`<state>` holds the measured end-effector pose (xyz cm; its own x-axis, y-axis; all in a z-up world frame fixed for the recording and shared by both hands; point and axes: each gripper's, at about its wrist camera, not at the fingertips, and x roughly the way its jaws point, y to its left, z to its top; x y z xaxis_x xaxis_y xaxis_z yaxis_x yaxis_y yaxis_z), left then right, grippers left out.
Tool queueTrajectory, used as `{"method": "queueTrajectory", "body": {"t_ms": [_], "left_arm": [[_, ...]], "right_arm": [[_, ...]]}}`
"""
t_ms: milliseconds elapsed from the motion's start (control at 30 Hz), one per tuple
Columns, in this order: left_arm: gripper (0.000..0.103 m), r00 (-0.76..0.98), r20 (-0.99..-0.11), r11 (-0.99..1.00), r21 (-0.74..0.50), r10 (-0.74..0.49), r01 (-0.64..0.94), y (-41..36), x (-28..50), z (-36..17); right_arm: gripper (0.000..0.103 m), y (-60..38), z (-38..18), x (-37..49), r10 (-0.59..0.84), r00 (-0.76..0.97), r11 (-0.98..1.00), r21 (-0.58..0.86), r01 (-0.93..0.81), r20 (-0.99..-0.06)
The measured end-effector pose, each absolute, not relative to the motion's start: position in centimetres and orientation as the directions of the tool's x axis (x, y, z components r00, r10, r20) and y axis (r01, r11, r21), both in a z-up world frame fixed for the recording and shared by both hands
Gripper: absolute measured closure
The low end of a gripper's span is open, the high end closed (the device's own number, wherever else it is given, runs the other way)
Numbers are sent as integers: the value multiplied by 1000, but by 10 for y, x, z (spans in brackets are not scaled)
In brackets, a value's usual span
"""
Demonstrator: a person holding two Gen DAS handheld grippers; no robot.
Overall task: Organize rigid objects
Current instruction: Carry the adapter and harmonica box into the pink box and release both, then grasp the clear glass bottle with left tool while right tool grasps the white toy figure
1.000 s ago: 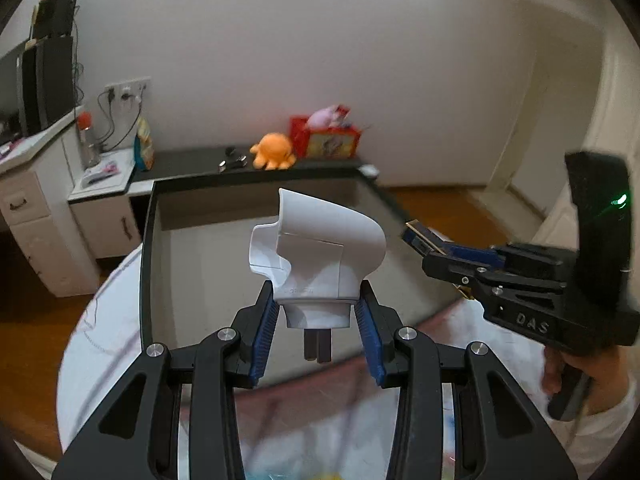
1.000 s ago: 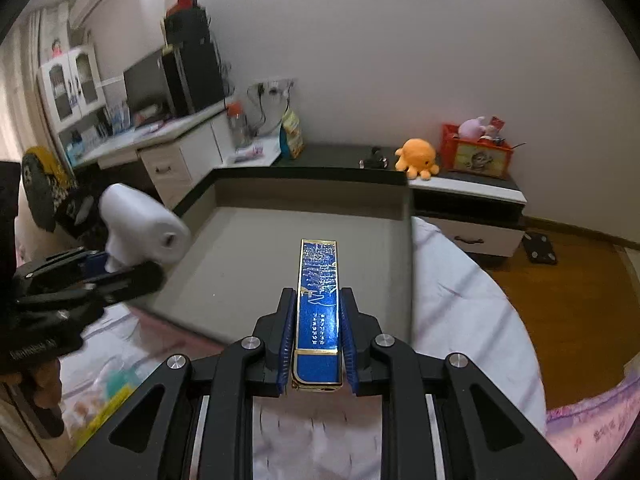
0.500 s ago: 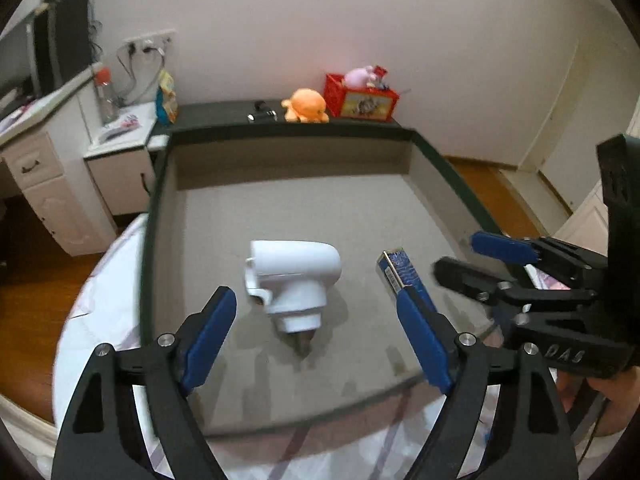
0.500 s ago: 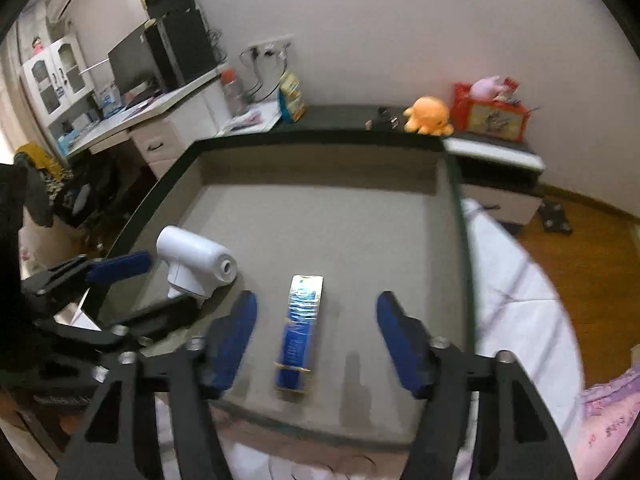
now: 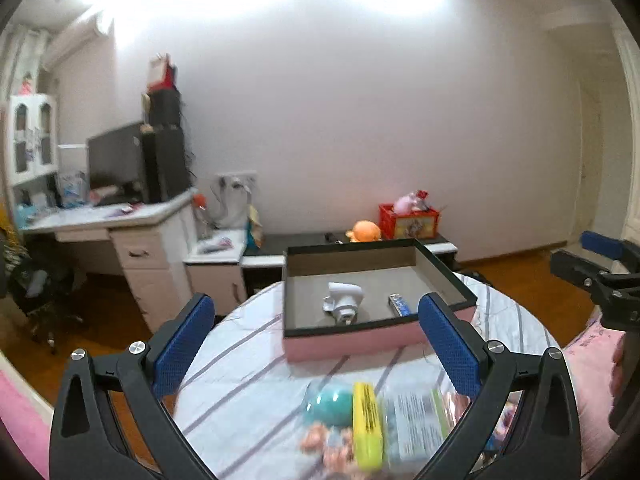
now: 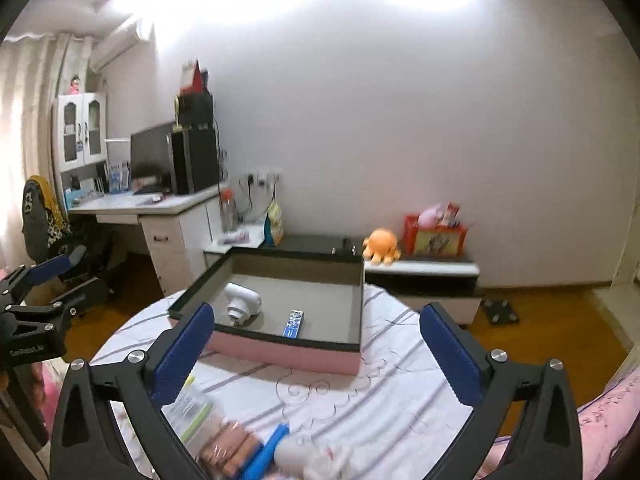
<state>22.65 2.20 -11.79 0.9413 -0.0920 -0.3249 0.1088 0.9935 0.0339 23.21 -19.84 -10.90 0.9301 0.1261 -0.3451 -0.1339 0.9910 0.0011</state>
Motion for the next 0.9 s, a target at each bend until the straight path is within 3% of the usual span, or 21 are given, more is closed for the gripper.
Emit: {"method": "queueTrajectory", "body": {"t_ms": [100, 267, 900], "left_arm": [[0, 962, -267, 997, 39, -54, 67, 25, 183, -120], [0, 960, -270, 997, 15, -69, 76, 24, 140, -140], [0, 800, -583, 983, 10, -143, 183, -16, 171, -251]], "right_arm": [[0, -194, -108, 191, 84, 957, 995, -34, -97, -279], [0, -192, -118, 146, -5, 972, 996, -85, -16, -236], [0, -224, -210, 145, -53, 863, 999, -15, 52, -502]]}}
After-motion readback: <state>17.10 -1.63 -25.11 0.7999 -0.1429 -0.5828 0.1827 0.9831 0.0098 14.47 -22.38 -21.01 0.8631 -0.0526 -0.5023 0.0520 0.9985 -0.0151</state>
